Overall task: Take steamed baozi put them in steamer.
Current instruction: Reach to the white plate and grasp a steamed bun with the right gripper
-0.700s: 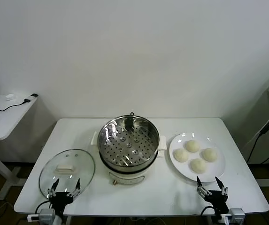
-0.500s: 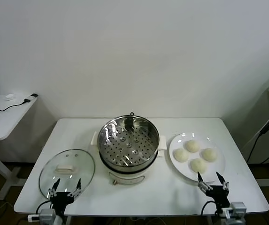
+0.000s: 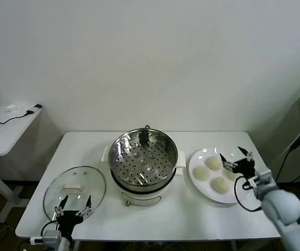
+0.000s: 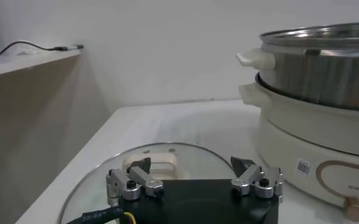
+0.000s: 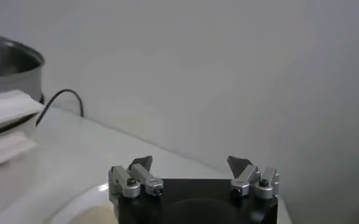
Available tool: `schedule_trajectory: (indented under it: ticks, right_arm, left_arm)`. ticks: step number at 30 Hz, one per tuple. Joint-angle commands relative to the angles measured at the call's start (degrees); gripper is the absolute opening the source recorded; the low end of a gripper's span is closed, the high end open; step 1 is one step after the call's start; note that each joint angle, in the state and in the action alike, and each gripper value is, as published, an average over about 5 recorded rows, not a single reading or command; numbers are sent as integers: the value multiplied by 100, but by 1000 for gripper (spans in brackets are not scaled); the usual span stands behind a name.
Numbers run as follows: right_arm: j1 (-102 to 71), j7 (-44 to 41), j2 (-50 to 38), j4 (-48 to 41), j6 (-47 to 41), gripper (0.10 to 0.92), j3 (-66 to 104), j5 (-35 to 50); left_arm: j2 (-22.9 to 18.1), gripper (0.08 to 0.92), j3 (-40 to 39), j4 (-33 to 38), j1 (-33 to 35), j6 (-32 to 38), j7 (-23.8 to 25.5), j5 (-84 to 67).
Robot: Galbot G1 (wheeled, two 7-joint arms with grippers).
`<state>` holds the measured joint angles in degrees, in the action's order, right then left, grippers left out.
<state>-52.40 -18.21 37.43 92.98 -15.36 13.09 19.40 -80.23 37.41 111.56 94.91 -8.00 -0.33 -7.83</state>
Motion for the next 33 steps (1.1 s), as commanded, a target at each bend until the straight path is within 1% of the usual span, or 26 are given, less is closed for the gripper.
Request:
schedule_trajectory:
  ticks: [1, 3, 6, 10, 13, 17, 22, 28, 33]
  right_arm:
    - [4026, -3610, -1778, -1671, 634, 823, -3872, -576]
    - [5075, -4265, -1679, -2042, 1014, 823, -5018, -722]
    - [6676, -4856, -1330, -2533, 1297, 823, -6795, -763]
    - [8086, -5061, -686, -2974, 1250, 823, -8694, -700]
    - [8477, -5012, -211, -3219, 1052, 823, -9410, -526]
    - [8372, -4815, 345, -3569, 843, 823, -9669, -403]
    - [7777, -4578, 855, -4063, 670, 823, -9338, -545]
    - [7227, -4463, 1242, -4422, 559, 823, -8933, -354]
    - [6820, -4400, 1581, -4840, 662, 823, -8626, -543]
  left_arm:
    - [67, 823, -30, -25, -5, 32, 7, -54]
    - [74, 823, -31, -53, -5, 48, 7, -54]
    - [83, 823, -30, -92, -2, 64, 9, -53]
    - [108, 823, -24, -124, -2, 81, 15, -52]
    - [121, 823, -16, -148, -5, 86, 20, -51]
    - [137, 823, -27, -178, -12, 98, 21, -51]
    - [138, 823, -39, -216, -27, 104, 25, -54]
    - [128, 823, -57, -285, -47, 128, 19, -66]
    - [114, 823, -59, -300, -55, 142, 16, -69]
